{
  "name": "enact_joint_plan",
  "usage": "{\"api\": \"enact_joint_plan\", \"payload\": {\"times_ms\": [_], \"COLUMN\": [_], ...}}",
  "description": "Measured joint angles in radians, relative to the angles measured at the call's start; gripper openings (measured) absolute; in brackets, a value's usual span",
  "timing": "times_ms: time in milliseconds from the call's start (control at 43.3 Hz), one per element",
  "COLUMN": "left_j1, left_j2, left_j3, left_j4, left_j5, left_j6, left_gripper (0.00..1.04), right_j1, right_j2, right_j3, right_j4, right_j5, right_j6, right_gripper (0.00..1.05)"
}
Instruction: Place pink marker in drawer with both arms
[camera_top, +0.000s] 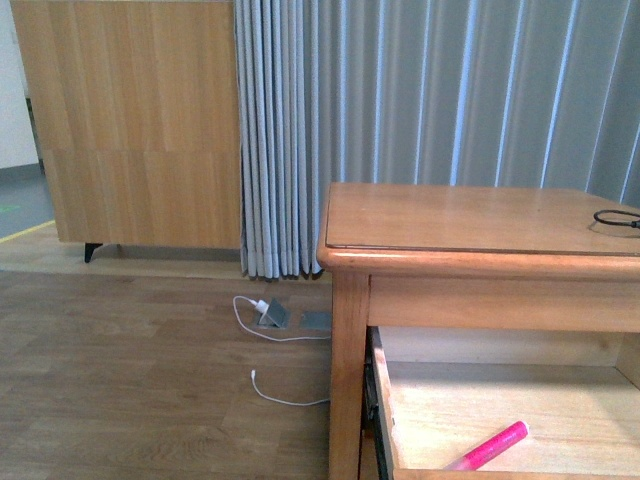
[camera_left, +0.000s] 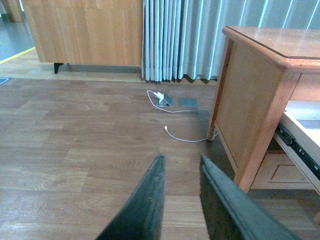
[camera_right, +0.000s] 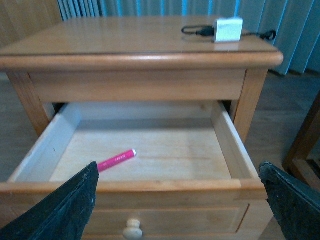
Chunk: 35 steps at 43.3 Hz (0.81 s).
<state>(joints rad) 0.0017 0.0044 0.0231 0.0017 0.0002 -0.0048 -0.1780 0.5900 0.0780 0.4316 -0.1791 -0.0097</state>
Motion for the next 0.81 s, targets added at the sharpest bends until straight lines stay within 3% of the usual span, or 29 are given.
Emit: {"api": "enact_joint_plan", "payload": {"times_ms": [162, 439, 809], "left_j1": [0.0, 0.0, 0.0], "left_j2": [0.0, 0.0, 0.0], "left_j3": [0.0, 0.0, 0.0], "left_j4": [0.0, 0.0, 0.0], "left_j5": [0.0, 0.0, 0.0], "left_j6": [0.0, 0.0, 0.0], "left_gripper": [0.59, 1.0, 0.99], "right_j1": [0.003, 0.023, 0.121], "right_j2": [0.156, 0.464, 0.885], "right_j3": [0.06, 0.161, 0.327], "right_j4": [-0.183, -0.245, -0.056], "right_j5": [-0.05, -0.111, 0.0], "right_j6": [-0.037, -0.1, -0.109], "right_gripper": [0.96, 0.96, 0.96]}}
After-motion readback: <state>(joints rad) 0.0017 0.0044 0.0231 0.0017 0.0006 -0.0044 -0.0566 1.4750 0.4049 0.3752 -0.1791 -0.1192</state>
